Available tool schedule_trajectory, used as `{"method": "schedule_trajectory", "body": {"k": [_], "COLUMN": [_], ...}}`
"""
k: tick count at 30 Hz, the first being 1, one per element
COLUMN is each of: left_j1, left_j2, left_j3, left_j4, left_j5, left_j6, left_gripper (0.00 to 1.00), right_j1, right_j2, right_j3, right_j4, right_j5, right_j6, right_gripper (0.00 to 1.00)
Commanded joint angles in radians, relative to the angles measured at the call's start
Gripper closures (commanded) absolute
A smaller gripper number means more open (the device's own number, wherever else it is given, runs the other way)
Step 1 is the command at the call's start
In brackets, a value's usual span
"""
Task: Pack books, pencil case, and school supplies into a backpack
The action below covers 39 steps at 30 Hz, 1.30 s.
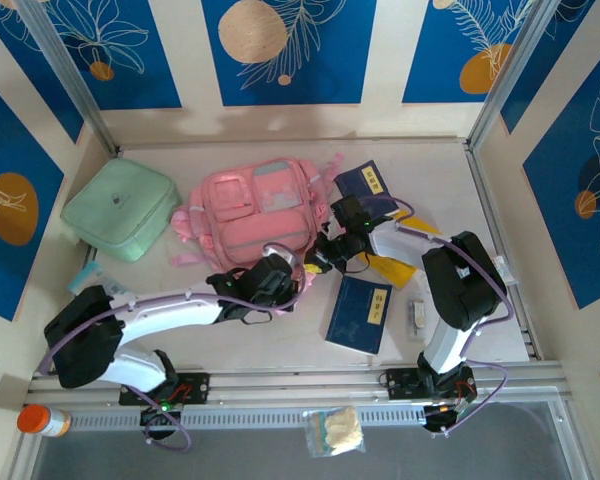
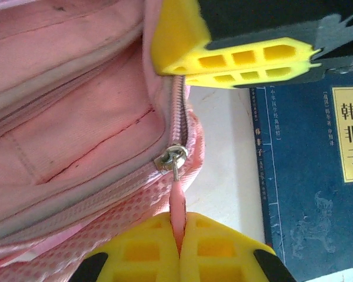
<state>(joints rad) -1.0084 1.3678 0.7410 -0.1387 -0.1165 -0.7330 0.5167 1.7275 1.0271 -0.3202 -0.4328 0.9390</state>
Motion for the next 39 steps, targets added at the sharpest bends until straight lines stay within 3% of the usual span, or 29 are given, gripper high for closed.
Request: {"method": "schedule_trajectory", "body": {"k": [1, 7, 10, 14, 17, 21, 23, 25, 31, 35, 39], "left_j1": [-0.013, 0.015, 0.091, 0.187, 0.219, 0.218, 0.218, 0.218, 0.217, 0.218, 0.217], "left_j2": [-0.098, -0.226, -0.292, -0.350, -0.384, -0.400, -0.394, -0.382, -0.380, -0.397, -0.395], "left_j3": [-0.046, -0.057, -0.114, -0.130, -0.124, -0.145, -0.149, -0.143, -0.133, -0.149, -0.137], "left_j4": [-0.048, -0.346, -0.367, -0.417, -0.375, -0.202, -0.150, -0.140, -0.150, -0.125, -0.139], "left_j5": [-0.058, -0.208, -0.163, -0.193, -0.178, -0.052, -0.013, 0.002, -0.011, -0.006, -0.003], "left_j6": [-0.017, -0.062, -0.067, -0.032, -0.001, 0.022, 0.023, 0.026, 0.044, 0.043, 0.041], "left_gripper": [1.00, 1.00, 1.00, 1.00, 1.00, 1.00, 1.00, 1.00, 1.00, 1.00, 1.00], "right_j1": [-0.010, -0.118, -0.124, -0.137, -0.097, -0.046, -0.008, 0.054, 0.210, 0.254, 0.252], "right_j2": [-0.073, -0.106, -0.112, -0.108, -0.131, -0.174, -0.209, -0.245, -0.329, -0.347, -0.313], "right_j3": [0.054, 0.076, 0.133, 0.135, 0.144, 0.135, 0.125, 0.120, 0.025, -0.093, -0.138], "right_j4": [-0.062, -0.092, -0.175, -0.172, -0.190, -0.269, -0.316, -0.331, -0.115, 0.152, 0.303], "right_j5": [0.033, -0.097, -0.037, -0.091, -0.063, 0.033, 0.100, 0.166, 0.300, 0.260, 0.149], "right_j6": [-0.071, -0.101, -0.163, -0.141, -0.135, -0.146, -0.149, -0.160, -0.456, -0.723, -0.921], "right_gripper": [1.00, 1.00, 1.00, 1.00, 0.99, 0.59, 0.47, 0.42, 0.42, 0.42, 0.42]}}
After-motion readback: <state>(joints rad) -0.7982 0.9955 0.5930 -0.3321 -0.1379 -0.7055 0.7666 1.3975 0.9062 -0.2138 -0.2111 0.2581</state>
